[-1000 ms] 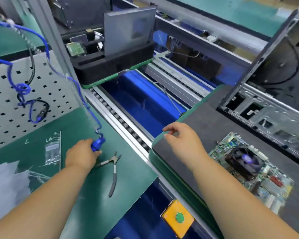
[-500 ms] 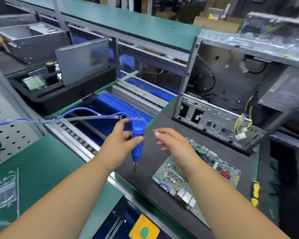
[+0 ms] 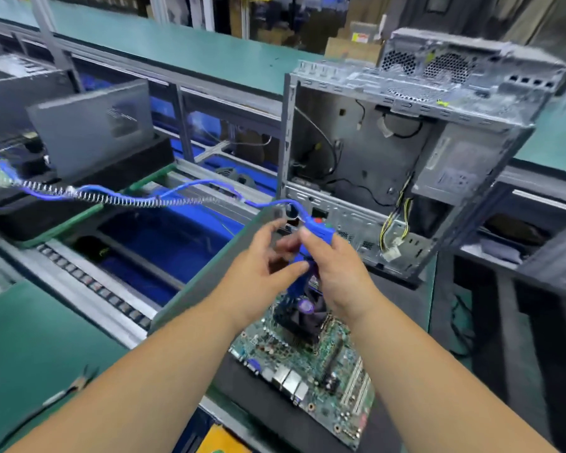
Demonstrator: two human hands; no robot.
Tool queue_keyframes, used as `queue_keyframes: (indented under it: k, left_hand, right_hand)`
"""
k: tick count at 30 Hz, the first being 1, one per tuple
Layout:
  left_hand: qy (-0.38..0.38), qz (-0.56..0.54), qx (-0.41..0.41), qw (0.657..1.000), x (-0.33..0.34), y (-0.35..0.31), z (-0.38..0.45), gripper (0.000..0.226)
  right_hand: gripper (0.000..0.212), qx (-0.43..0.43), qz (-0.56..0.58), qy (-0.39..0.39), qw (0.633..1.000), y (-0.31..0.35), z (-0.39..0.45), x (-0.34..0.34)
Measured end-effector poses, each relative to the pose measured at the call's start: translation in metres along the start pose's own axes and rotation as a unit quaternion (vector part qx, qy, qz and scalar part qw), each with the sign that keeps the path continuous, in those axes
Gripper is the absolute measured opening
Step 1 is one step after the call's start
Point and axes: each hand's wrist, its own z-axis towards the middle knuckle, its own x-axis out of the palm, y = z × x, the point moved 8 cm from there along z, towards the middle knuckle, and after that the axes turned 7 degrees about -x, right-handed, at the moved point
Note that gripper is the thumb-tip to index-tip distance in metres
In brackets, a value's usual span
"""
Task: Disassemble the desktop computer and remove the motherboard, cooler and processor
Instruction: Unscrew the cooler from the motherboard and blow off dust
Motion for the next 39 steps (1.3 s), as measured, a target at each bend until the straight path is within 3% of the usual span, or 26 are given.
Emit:
queue_keyframes:
  k: [3, 5, 7, 10, 13, 16, 19, 26, 39]
  left_hand:
    - [-0.059, 0.078, -0.01, 0.995, -0.027, 0.024, 0.015, 0.022]
    - [-0.05, 0.126, -0.022, 0.991, -0.036, 0.045, 0.025, 0.008]
    - [0.043, 0.156, -0.048, 0.986, -0.027, 0.072, 0.034, 0.018]
    - [0.186, 0.199, -0.067, 0.96, -0.003, 0.105, 0.043, 0.068]
    - [0.258, 0.242, -0.031, 0.935, 0.019, 0.123, 0.052, 0.098]
    - [0.274, 0.27, 0.023, 0.923, 0.028, 0.129, 0.061, 0.099]
    - [0.262, 0.275, 0.063, 0.923, 0.027, 0.129, 0.067, 0.085]
    - [0.305, 0.101, 0.028, 0.946, 0.031, 0.129, 0.068, 0.089]
    - [0.298, 0.062, -0.002, 0.953, 0.033, 0.14, 0.071, 0.096]
  right_hand:
    - [0.021, -0.043, 0.032, -0.056, 0.997, 0.007, 0.012, -0.012]
    - [0.016, -0.049, 0.035, -0.088, 0.994, 0.01, 0.019, -0.02]
    - [0.027, -0.049, 0.065, -0.095, 0.992, 0.008, 0.025, -0.021]
    - [0.04, -0.028, 0.11, -0.11, 0.987, -0.003, 0.035, -0.015]
    - [0.043, -0.009, 0.099, -0.137, 0.986, -0.019, 0.044, -0.012]
    - [0.042, 0.01, 0.095, -0.146, 0.985, -0.035, 0.051, -0.009]
    - [0.043, 0.024, 0.083, -0.15, 0.985, -0.049, 0.053, -0.008]
    - [0.043, 0.019, 0.042, -0.167, 0.985, -0.064, 0.05, -0.012]
    - [0.044, 0.009, 0.023, -0.144, 0.989, -0.065, 0.055, -0.011]
